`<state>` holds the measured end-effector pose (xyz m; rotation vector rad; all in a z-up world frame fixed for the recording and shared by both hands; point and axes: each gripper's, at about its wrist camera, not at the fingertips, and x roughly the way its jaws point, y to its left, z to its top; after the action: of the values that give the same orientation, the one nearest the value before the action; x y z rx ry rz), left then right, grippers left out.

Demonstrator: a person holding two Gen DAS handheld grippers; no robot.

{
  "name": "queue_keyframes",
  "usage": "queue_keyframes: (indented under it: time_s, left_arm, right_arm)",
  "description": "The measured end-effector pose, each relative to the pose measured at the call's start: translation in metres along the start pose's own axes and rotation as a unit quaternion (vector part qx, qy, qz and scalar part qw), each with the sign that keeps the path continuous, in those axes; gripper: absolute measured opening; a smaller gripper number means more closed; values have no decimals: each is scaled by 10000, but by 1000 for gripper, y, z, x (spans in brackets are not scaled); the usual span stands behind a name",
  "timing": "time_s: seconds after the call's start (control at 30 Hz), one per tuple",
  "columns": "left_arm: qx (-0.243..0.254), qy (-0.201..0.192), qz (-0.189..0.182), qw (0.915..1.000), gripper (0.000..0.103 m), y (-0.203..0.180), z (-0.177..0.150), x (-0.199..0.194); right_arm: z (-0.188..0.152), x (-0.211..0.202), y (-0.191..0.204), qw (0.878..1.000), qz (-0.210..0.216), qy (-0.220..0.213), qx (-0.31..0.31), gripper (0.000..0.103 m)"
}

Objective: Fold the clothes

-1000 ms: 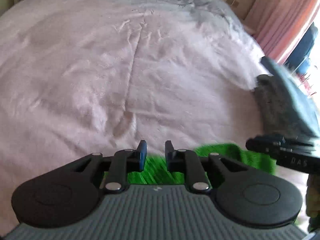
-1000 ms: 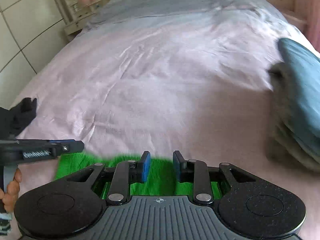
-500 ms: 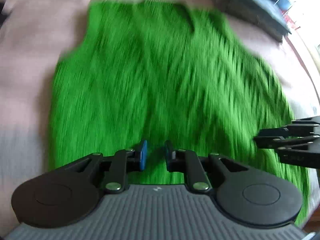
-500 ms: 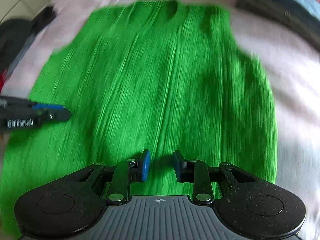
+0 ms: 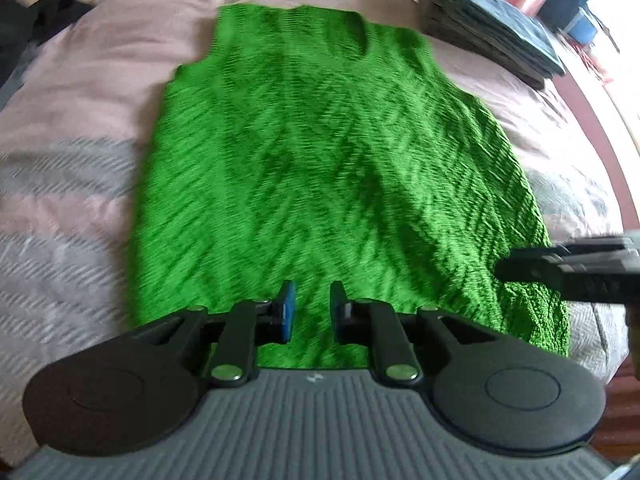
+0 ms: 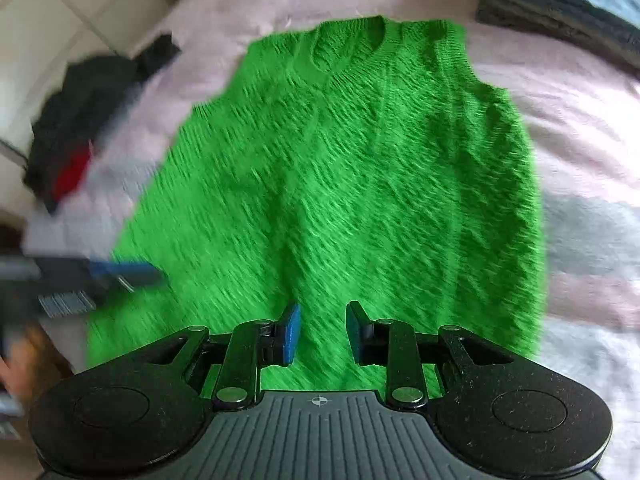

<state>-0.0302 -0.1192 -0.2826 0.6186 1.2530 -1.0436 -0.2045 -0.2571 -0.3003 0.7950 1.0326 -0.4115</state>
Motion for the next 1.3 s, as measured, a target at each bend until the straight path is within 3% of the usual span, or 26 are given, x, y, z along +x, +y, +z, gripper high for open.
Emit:
queue_keyframes:
  time_s: [0.03, 0.17, 0.33, 0.47, 0.63, 0.77, 0.87, 0.93, 0.97, 1.3]
  left_arm:
    - [36, 36, -6, 10000, 16, -6, -3, 2]
    - [179, 180, -32, 9997, 16, -31, -13, 9]
    - [19, 193, 18, 9998, 16, -39, -45, -10]
    - [-33, -81, 123, 9999, 16, -40, -64, -37]
    - [865, -439, 396, 9945, 16, -57, -73, -54]
    - [1835, -487, 488, 9806, 16, -83, -80, -47]
    - [2621, -424, 624, 9621, 17, -104, -85, -35]
    - [3009, -374, 697, 9504, 17, -114, -90, -27]
    - [3144, -362, 733, 9458, 17, -117, -92, -24]
    - [3933, -240, 1029, 9133, 20, -129, -100, -15]
  right_arm:
    - [-4, 9, 0, 9998, 52, 208, 25, 55]
    - [-49, 24, 3, 9943, 201, 960, -418, 55]
    - [-79, -9, -8, 9899, 370, 1182, -686, 55]
    - [-80, -41, -13, 9928, 186, 719, -944, 54]
    - [-90, -55, 0, 9840, 22, 481, -1717, 54]
    - [-101, -48, 26, 9652, -15, 485, -2569, 54]
    - [-116, -41, 43, 9424, -223, 504, -3301, 54]
    - [-125, -36, 48, 9321, -317, 530, -3570, 46]
    - [-126, -33, 47, 9311, -334, 543, -3592, 42]
    - [-129, -39, 47, 9249, -526, 243, -3757, 41]
